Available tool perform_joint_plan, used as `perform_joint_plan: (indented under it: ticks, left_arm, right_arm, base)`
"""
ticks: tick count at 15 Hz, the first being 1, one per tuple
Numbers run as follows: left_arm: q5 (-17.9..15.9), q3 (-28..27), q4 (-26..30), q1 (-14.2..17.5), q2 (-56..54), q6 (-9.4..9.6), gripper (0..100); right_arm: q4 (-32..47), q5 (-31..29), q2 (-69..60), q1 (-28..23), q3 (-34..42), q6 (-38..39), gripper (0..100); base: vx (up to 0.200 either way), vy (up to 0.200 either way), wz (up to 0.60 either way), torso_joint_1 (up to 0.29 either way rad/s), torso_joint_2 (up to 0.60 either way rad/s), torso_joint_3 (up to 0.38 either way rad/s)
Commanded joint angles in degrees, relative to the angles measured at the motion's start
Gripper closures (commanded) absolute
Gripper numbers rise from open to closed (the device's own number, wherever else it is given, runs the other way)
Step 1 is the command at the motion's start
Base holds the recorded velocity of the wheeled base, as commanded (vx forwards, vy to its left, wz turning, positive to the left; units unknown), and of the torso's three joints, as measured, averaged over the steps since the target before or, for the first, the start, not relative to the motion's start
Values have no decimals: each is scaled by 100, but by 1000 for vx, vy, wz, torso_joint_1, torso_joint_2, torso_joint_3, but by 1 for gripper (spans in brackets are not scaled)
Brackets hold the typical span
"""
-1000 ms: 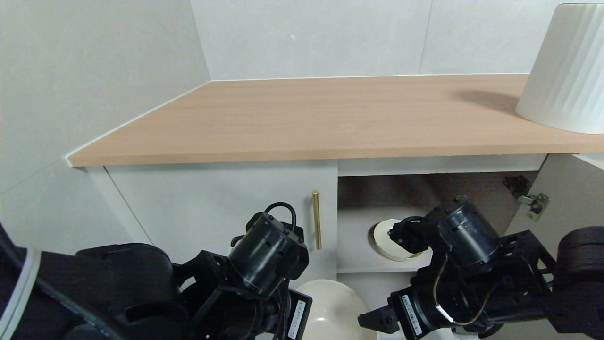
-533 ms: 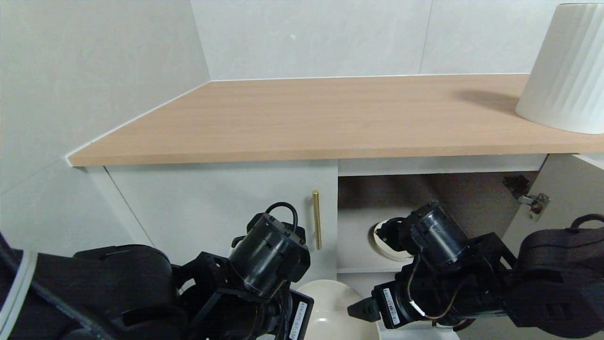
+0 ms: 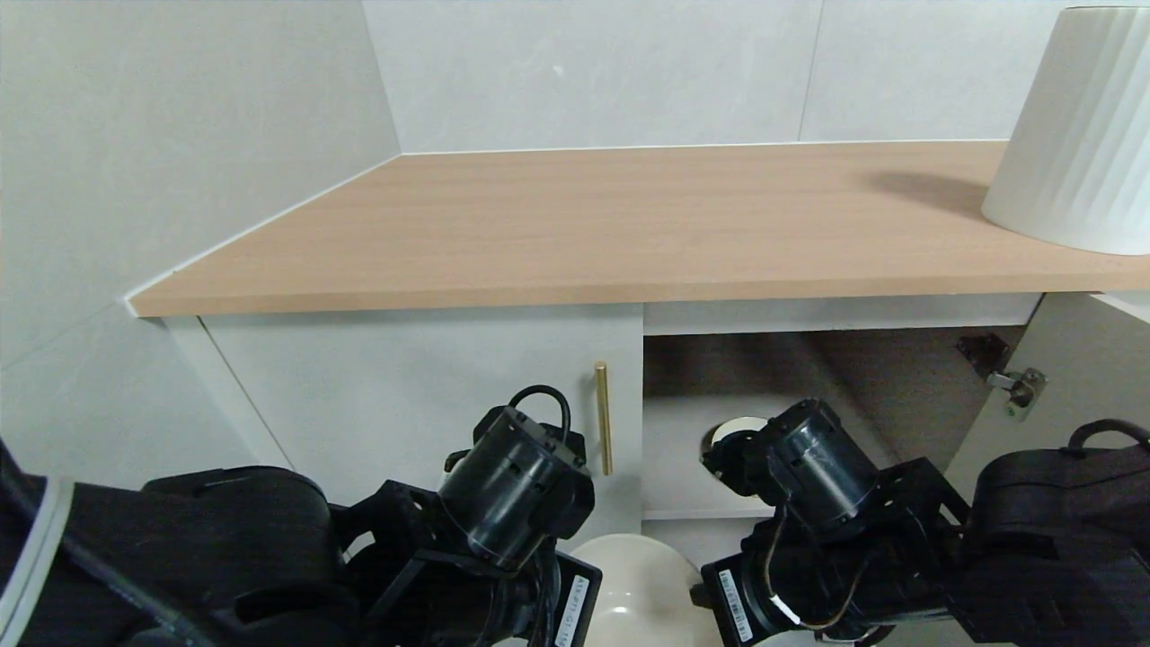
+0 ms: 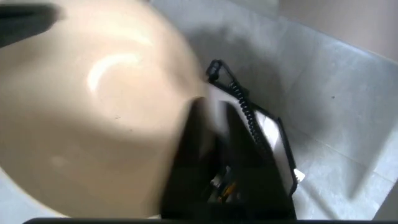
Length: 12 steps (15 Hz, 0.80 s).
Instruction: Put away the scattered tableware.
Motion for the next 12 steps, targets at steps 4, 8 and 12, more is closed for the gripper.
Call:
perform_joint_plan:
  ticks: [4,8,12]
  left_arm:
    - [10,12,17,5,22,-1,100]
    - [1,-23,17,5,22,-194,100]
    - [1,-32,17,5,-5,-203,0]
  right_arm:
    - [33,-33,0,0,18,-4,100]
    - [42,-42,0,0,18,-13,100]
    - [51,-42,-18,0,18,-13,100]
  base:
    - [0,0,0,0,0,0]
    - [0,0,0,0,0,0]
    - [0,0,0,0,0,0]
